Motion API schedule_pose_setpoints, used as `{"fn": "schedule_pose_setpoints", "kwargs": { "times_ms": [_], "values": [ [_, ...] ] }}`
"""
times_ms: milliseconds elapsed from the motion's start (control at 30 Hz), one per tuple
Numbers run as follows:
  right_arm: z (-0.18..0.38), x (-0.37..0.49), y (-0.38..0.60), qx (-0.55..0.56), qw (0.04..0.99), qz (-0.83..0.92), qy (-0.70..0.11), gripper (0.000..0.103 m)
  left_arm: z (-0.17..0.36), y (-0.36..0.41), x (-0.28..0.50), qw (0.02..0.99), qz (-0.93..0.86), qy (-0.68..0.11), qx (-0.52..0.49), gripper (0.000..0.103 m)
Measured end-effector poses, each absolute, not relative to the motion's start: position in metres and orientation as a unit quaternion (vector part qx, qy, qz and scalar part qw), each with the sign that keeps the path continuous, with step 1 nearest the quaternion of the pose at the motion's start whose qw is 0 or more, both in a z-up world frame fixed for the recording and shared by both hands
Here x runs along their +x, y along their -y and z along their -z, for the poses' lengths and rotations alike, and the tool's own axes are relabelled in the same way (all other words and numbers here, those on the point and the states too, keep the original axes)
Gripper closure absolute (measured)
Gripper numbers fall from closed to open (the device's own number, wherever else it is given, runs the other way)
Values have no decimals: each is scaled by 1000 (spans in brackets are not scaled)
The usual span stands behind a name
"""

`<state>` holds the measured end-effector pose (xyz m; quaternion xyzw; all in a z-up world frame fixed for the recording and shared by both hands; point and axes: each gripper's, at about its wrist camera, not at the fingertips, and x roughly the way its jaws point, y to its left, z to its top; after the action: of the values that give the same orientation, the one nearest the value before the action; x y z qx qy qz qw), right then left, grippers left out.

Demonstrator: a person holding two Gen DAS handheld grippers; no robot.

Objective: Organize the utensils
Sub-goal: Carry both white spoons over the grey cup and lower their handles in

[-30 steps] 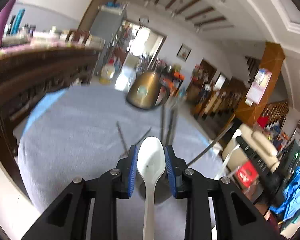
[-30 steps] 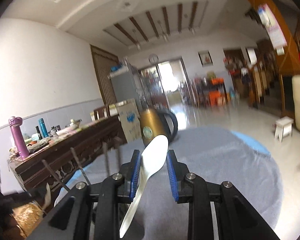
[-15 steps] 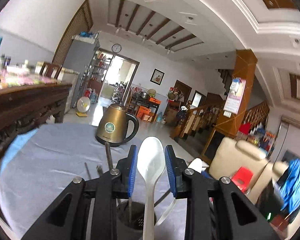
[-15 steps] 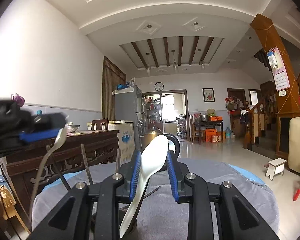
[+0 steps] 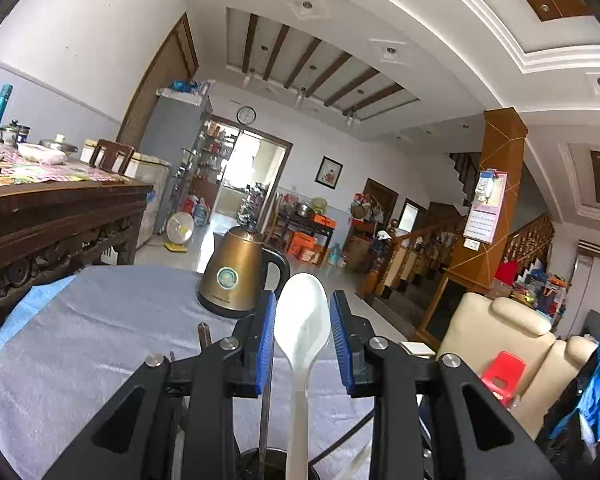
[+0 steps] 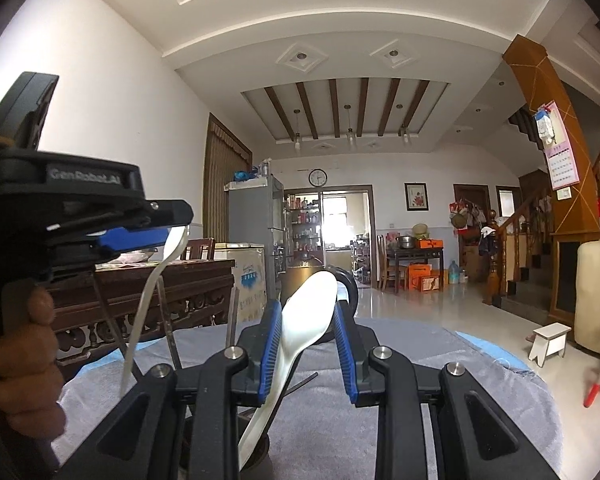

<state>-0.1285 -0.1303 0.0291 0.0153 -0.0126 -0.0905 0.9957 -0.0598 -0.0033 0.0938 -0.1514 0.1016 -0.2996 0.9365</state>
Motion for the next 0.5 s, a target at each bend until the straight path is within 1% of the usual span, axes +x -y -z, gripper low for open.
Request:
{"fn": "schedule_pose_setpoints", "kwargs": {
  "times_ms": [267,500],
  "values": [
    [-28,-127,135,23,995,93,14,74,-74,15,-52,941,275,-114,-162,74],
    [-25,-128,138,32,994,104,18,74,-70,29,-48,945,277,-117,-131,74]
  ]
}}
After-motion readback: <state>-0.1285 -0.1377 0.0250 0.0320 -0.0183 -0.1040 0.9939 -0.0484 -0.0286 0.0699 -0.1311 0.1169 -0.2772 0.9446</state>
